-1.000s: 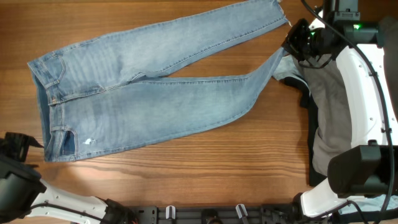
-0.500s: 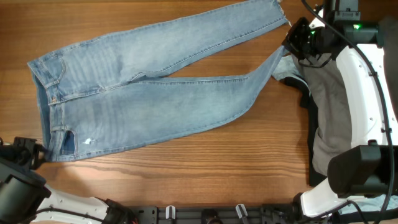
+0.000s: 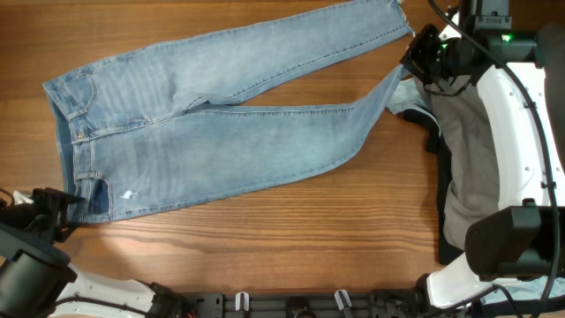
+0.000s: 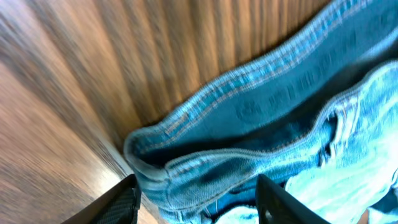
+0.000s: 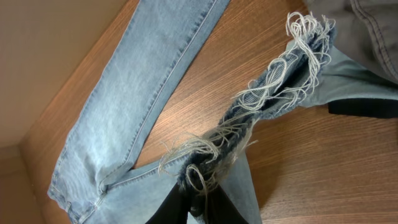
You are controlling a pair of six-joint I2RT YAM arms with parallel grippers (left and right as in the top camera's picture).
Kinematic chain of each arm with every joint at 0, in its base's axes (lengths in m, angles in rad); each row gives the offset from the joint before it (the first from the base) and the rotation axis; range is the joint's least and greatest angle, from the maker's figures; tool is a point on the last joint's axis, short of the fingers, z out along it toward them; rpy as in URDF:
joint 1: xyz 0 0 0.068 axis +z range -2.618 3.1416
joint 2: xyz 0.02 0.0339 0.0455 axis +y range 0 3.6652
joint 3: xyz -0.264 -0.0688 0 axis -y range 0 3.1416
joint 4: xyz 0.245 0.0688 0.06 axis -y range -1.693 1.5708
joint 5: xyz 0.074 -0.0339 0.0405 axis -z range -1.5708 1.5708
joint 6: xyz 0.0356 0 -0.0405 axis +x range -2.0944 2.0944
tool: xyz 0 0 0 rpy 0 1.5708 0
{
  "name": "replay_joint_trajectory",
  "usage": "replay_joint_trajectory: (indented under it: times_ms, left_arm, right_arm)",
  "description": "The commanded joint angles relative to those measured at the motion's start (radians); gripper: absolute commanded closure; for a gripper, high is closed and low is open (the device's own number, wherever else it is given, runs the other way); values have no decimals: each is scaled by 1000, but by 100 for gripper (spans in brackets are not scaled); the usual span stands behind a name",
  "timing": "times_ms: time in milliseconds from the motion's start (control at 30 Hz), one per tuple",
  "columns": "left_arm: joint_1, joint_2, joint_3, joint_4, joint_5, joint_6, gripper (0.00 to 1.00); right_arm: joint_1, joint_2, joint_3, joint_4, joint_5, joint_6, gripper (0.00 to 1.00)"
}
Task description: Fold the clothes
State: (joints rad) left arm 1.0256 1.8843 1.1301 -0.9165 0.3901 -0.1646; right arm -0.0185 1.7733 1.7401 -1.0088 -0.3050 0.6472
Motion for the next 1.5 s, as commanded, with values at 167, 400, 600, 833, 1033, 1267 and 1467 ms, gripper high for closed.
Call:
replay_joint_trajectory:
  times_ms: [167, 400, 600, 833, 1033, 1267, 1467]
  left_arm:
    - [-53, -30, -135, 122, -135, 42, 54]
    - [-52, -65, -67, 28, -194, 18, 96]
    - [-52, -208, 274, -261, -308, -57, 96]
    - [-52, -353, 492, -420, -644, -148, 96]
    - [-28, -351, 492, -408, -584, -184, 96]
    - [-138, -227, 492, -70, -370, -185, 96]
    - [-272, 54, 492, 148, -357, -183, 31]
  right_arm:
    - [-2, 15, 13, 14, 44, -11, 88]
    - [-8, 5, 14, 27, 74, -53, 90]
    - [-63, -124, 14, -7, 126, -53, 92]
    - [-94, -317, 14, -66, 126, 17, 96]
    - [-90, -270, 14, -2, 137, 124, 96]
    - [20, 126, 14, 509, -1, 190, 96]
    - [112, 489, 14, 1052, -61, 174, 19]
